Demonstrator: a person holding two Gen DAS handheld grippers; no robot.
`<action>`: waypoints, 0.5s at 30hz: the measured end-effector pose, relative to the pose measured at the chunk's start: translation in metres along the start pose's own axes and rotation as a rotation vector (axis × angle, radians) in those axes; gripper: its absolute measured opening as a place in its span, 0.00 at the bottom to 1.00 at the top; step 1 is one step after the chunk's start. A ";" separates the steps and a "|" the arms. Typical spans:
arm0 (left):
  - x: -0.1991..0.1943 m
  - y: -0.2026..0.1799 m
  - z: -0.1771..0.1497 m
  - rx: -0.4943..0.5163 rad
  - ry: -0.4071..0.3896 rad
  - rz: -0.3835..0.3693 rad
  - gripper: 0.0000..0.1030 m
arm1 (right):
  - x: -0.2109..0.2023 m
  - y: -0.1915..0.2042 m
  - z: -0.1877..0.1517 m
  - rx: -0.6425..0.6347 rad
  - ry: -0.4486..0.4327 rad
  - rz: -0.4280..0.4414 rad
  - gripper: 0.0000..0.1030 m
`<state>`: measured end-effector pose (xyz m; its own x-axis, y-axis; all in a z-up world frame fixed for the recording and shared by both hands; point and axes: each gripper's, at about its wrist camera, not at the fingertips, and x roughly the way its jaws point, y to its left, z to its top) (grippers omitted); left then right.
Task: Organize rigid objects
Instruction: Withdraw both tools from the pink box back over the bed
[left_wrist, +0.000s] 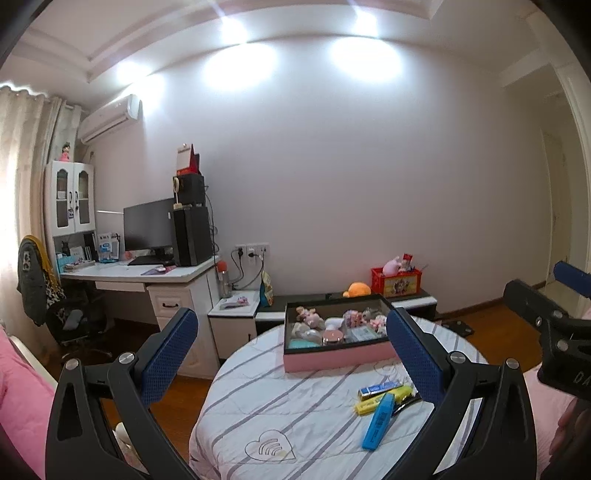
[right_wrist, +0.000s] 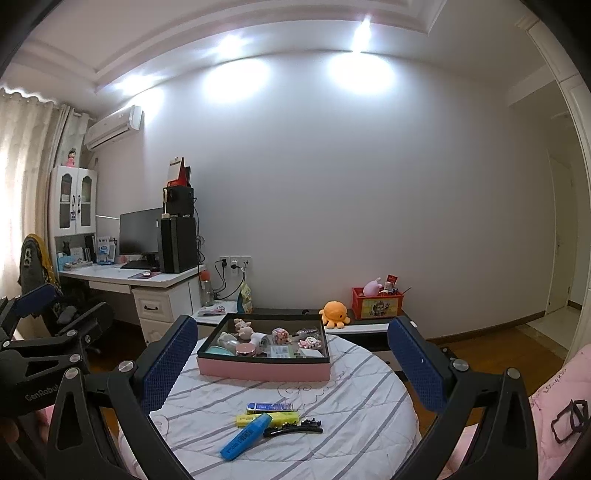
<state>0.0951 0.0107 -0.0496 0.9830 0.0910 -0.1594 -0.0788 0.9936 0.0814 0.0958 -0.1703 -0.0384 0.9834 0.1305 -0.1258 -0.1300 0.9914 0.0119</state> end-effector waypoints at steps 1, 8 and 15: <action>0.003 -0.001 -0.002 0.004 0.011 -0.001 1.00 | 0.002 -0.001 -0.002 0.002 0.006 -0.003 1.00; 0.032 -0.004 -0.021 0.002 0.110 -0.027 1.00 | 0.024 -0.017 -0.020 0.031 0.090 -0.020 1.00; 0.082 -0.032 -0.059 0.042 0.274 -0.097 1.00 | 0.061 -0.035 -0.055 0.050 0.218 -0.041 1.00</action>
<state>0.1681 -0.0101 -0.1233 0.9037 0.0160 -0.4279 0.0264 0.9953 0.0928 0.1533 -0.1969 -0.1008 0.9363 0.0918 -0.3389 -0.0790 0.9956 0.0512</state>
